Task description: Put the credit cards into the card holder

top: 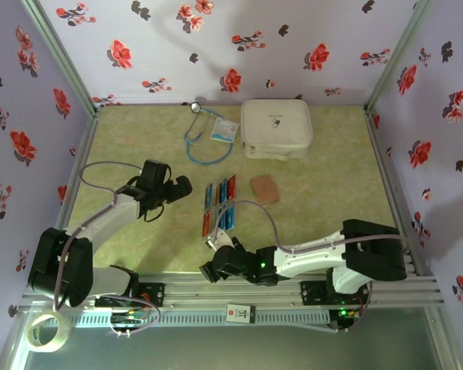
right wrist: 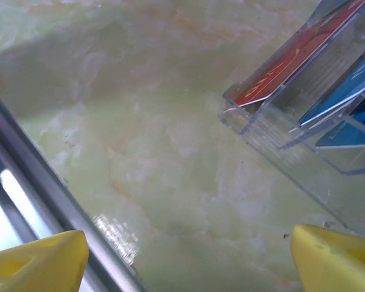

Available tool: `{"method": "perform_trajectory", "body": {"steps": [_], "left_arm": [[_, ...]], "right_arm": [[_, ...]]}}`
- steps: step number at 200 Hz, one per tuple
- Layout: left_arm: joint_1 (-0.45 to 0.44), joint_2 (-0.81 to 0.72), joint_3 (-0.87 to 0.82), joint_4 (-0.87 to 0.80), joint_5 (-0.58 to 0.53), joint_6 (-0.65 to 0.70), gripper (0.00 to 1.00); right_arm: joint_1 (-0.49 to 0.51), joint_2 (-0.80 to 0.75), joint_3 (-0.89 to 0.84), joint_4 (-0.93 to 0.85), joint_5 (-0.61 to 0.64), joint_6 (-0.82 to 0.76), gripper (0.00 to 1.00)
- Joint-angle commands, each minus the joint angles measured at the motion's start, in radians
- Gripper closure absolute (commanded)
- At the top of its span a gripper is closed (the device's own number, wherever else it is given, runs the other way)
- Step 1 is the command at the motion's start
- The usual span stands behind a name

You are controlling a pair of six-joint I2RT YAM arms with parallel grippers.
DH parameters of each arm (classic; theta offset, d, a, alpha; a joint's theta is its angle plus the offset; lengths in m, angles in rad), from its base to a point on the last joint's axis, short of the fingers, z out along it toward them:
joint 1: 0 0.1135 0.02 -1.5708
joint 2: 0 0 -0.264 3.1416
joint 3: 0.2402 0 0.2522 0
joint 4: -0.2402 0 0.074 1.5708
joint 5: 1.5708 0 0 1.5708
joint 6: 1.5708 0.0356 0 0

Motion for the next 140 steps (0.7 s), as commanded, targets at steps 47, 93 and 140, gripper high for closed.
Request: {"method": "perform_trajectory", "body": {"steps": [47,93,140], "left_arm": [[0.011,0.054,0.033,-0.014,0.027,0.038,0.0],[0.011,0.171,0.078,-0.015,0.022,0.039,0.0],[0.007,0.257,0.13,-0.044,0.006,0.041,0.0]], "right_arm": [[-0.14,0.059,0.017,0.098,0.034,-0.022,0.13],[-0.196,0.076,0.027,0.107,0.007,-0.028,0.13],[-0.215,0.077,0.013,0.119,-0.004,-0.018,0.13]]}}
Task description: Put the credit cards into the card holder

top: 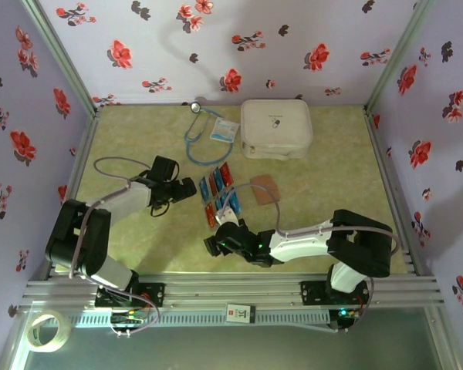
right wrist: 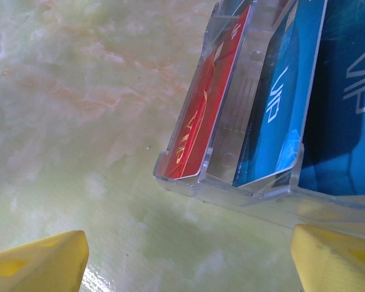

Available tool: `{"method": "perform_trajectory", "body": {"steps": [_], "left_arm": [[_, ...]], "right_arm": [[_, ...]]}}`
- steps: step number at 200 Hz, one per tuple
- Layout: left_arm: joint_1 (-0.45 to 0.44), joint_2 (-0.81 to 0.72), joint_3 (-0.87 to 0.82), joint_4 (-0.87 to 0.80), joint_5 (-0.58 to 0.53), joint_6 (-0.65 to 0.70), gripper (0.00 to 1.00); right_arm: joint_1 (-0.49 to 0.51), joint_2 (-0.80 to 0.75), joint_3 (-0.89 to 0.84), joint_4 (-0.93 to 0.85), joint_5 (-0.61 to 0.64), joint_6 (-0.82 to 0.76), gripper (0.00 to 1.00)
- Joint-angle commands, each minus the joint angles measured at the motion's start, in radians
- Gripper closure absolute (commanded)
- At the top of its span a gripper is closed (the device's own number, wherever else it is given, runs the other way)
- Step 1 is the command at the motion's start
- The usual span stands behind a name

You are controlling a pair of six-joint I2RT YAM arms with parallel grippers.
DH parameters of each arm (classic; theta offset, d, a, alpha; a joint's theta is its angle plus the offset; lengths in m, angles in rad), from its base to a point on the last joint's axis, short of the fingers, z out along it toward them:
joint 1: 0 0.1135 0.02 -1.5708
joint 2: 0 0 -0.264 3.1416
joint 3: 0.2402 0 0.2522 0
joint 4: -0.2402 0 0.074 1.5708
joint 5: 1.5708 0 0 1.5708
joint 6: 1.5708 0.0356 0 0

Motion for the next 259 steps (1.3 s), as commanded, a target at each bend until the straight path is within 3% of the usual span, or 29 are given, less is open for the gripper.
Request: {"method": "perform_trajectory", "body": {"steps": [1,106,259], "left_arm": [[0.005,0.03,0.046,-0.045,-0.008,0.021,0.0],[-0.063,0.181,0.136,-0.064,-0.009,0.028,0.0],[-0.156,0.357,0.421,-0.136,0.002,0.046,0.0]], "right_arm": [[-0.013,0.011,0.011,0.025,-0.001,-0.007,0.13],[-0.027,0.013,0.002,0.041,-0.008,-0.002,0.13],[-0.126,-0.052,-0.052,0.055,-0.006,-0.004,0.13]]}}
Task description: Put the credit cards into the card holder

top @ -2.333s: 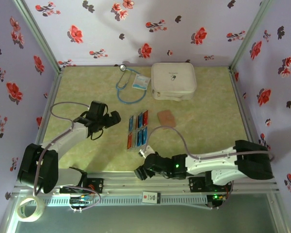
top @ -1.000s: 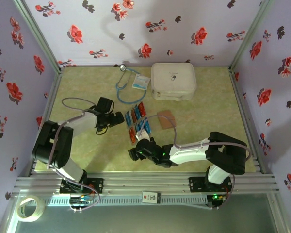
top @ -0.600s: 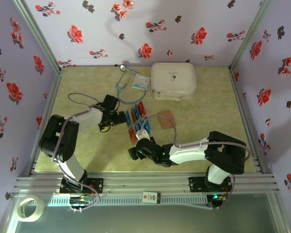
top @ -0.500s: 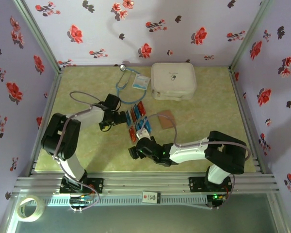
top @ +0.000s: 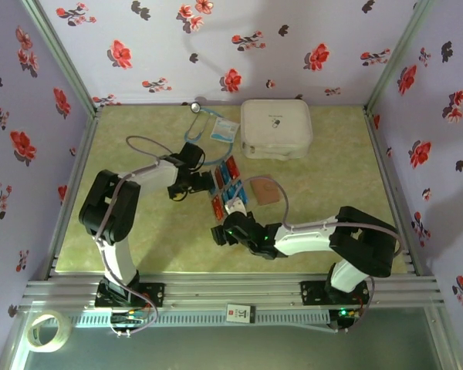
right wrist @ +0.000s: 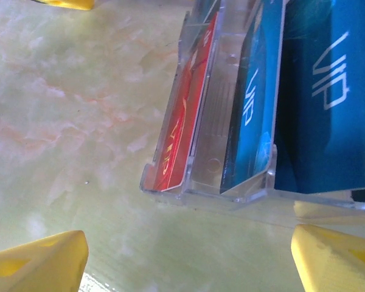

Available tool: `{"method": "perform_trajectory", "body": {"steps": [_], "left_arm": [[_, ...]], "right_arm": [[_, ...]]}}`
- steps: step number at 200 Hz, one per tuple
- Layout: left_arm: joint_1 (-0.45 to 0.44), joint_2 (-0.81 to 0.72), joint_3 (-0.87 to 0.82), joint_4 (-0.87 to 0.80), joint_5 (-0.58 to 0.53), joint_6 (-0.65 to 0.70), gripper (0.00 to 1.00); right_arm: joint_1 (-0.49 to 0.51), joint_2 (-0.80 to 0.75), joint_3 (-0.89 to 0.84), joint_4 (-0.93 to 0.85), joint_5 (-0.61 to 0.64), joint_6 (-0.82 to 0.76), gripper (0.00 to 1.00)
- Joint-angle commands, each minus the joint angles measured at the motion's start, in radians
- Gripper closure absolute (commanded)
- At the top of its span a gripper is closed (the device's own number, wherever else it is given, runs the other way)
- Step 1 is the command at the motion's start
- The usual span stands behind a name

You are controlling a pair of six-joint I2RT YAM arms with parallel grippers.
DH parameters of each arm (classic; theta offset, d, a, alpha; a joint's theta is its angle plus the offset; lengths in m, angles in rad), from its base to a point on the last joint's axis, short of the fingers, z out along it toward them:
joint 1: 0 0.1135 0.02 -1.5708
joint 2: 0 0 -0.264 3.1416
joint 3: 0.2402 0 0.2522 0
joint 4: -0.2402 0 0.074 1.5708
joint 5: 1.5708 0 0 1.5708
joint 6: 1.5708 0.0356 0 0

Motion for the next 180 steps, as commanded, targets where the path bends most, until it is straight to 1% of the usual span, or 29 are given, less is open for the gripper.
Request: {"method": "perform_trajectory", "body": {"steps": [1,64,68,95,119,151,180], "left_arm": [[-0.027,0.04,0.062,0.052,0.07,0.022,0.0],[-0.037,0.116,0.162,0.03,0.082,0.036,0.0],[-0.037,0.119,0.166,0.03,0.083,0.038,0.0],[-0.037,0.138,0.183,0.033,0.09,0.036,0.0],[-0.036,0.134,0.177,0.038,0.093,0.039,0.0],[-0.031,0.115,0.149,0.046,0.092,0.047,0.0],[-0.004,0.082,0.113,0.053,0.092,0.059,0.0]], "right_arm": [[-0.019,-0.03,-0.017,0.027,0.011,-0.004,0.13],[-0.072,-0.029,-0.016,0.034,0.004,-0.005,0.13],[-0.074,-0.028,-0.015,0.033,-0.025,-0.005,0.13],[-0.09,-0.029,-0.017,0.03,-0.042,-0.003,0.13],[-0.093,-0.039,-0.016,0.012,-0.057,0.0,0.12],[-0.093,-0.083,-0.015,-0.043,-0.121,0.002,0.12],[-0.093,-0.143,-0.017,-0.119,-0.18,0.005,0.12]]}}
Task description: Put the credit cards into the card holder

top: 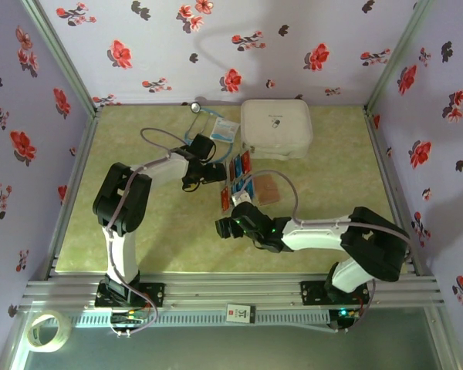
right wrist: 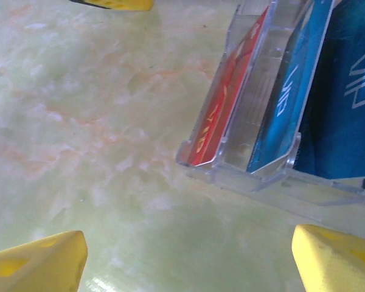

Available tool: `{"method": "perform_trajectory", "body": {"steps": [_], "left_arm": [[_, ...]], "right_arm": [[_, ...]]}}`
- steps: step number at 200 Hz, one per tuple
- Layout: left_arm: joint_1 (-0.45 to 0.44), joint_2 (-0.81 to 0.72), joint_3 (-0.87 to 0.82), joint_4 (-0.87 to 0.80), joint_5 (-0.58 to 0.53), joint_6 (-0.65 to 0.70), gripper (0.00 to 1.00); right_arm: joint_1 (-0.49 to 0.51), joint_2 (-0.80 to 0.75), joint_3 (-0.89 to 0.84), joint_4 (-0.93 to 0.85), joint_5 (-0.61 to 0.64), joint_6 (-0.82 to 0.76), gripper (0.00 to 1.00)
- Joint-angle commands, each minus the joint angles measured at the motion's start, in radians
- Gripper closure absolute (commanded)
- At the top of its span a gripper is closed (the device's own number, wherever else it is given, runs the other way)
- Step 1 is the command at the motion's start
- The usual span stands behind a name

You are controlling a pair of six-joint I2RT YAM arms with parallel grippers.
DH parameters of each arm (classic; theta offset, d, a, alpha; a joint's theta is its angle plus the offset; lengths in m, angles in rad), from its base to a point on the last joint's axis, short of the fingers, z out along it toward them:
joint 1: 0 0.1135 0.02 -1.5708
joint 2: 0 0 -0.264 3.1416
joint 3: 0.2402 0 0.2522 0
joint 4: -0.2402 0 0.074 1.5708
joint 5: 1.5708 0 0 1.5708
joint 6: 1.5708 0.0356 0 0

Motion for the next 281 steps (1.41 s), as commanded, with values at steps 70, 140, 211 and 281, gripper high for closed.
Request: {"method": "perform_trajectory", "body": {"steps": [70,140,211,281], "left_arm": [[0.142,-0.186,-0.13,0.024,0.046,0.075,0.0],[0.187,-0.448,-0.293,0.052,0.069,0.05,0.0],[0.186,-0.681,-0.542,0.164,0.131,-0.09,0.0],[0.158,-0.674,-0.61,0.223,0.169,-0.142,0.0]], "right_arm": [[-0.052,-0.412,-0.003,-0.284,-0.072,-0.01,0.11],[-0.612,-0.536,0.032,-0.423,-0.44,0.172,0.13],[-0.865,-0.271,-0.001,-0.289,-0.64,0.29,0.1],[-0.864,-0.227,-0.15,-0.117,-0.616,0.356,0.29]]}}
